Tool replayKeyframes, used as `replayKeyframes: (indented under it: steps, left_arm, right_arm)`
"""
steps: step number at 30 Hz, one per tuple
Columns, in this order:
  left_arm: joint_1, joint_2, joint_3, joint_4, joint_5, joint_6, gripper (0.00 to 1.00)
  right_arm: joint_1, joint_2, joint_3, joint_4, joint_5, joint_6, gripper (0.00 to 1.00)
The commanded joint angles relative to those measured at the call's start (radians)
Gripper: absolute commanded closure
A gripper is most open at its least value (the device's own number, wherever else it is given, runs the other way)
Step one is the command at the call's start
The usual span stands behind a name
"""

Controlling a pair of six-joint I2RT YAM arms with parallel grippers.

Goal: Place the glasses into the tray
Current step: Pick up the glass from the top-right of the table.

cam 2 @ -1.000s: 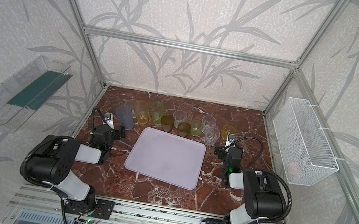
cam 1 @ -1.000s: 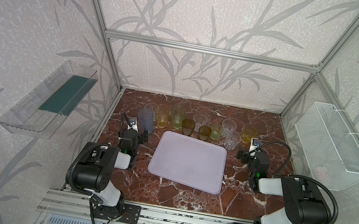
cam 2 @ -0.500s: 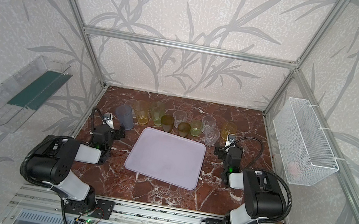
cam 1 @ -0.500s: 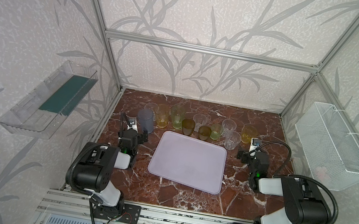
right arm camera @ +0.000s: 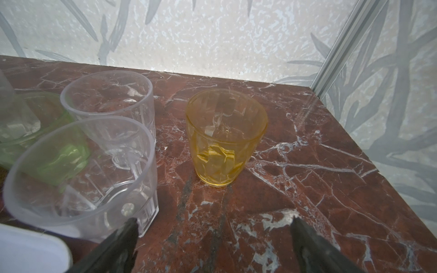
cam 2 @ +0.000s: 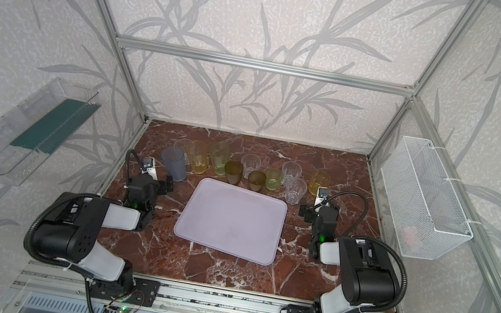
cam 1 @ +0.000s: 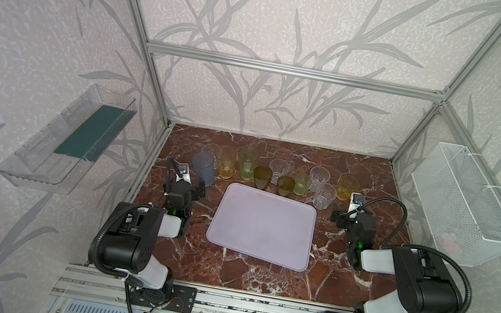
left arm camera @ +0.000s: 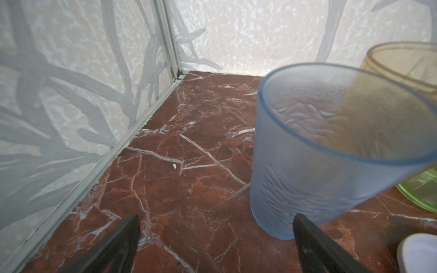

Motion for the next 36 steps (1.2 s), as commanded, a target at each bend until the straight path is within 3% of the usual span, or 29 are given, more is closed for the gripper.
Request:
replayKeyframes:
  steps: [1, 7, 14, 19, 22, 27, 31, 36]
  left_arm:
    - [-0.006, -0.062, -0.02, 0.019, -0.045, 0.005, 0.01]
    - [-0.059, -0.209, -0.051, -0.032, -0.175, 0.024, 0.01]
    - [-0.104, -0.451, -0.013, -0.345, -0.24, -0.095, 0.01]
    - [-0.141, -0.579, 0.028, -0.532, -0.342, -0.153, 0.01]
    - [-0.178, -0.619, 0.073, -0.688, -0.374, -0.202, 0.01]
    - [-0.237, -0.674, 0.157, -0.936, -0.364, -0.303, 0.01]
    - [-0.276, -0.719, 0.188, -1.033, -0.265, -0.364, 0.01]
    - [-0.347, -0.715, 0.235, -1.12, -0.153, -0.408, 0.01]
  right_arm:
    - [0.006, -0.021, -0.029, 0.071, -0.005, -0.007, 0.01]
    - [0.019, -0.126, -0.051, 0.024, 0.033, -0.015, 0.01]
    - [0.04, -0.356, -0.024, -0.177, 0.132, 0.033, 0.01]
    - [0.044, -0.512, 0.063, -0.521, 0.079, 0.126, 0.01]
    - [0.046, -0.593, 0.16, -0.843, 0.027, 0.244, 0.01]
    - [0.046, -0.713, 0.278, -1.24, -0.18, 0.36, 0.01]
    - [0.046, -0.751, 0.352, -1.464, -0.302, 0.392, 0.01]
    - [0.045, -0.675, 0.461, -1.654, -0.436, 0.403, 0.01]
